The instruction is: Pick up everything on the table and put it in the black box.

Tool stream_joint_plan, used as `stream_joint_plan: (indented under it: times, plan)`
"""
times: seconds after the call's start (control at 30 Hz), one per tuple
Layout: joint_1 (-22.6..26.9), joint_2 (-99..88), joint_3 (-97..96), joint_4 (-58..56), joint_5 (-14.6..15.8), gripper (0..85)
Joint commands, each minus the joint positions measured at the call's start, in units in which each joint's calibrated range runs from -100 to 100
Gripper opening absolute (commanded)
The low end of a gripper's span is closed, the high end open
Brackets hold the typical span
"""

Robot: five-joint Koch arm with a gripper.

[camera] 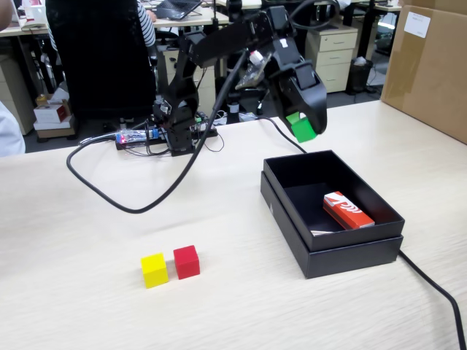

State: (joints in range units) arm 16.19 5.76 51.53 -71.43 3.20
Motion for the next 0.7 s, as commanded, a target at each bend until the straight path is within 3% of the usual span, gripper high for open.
stream_joint_plan:
  times: [0.0, 0.07, 0.23, 0.6, 0.67]
  plan:
    - [0.7, 6.1, 7.4, 1.7, -0.1, 1.1]
    - [1.6, 17.4, 10.3, 1.7, 0.6, 1.2]
    - [1.7, 22.6, 10.5, 1.7, 1.7, 1.2]
    - [1.2, 21.6, -0.3, 1.4, 2.6, 1.5]
    - [1.0, 20.8, -2.9, 1.4, 2.8, 9.3]
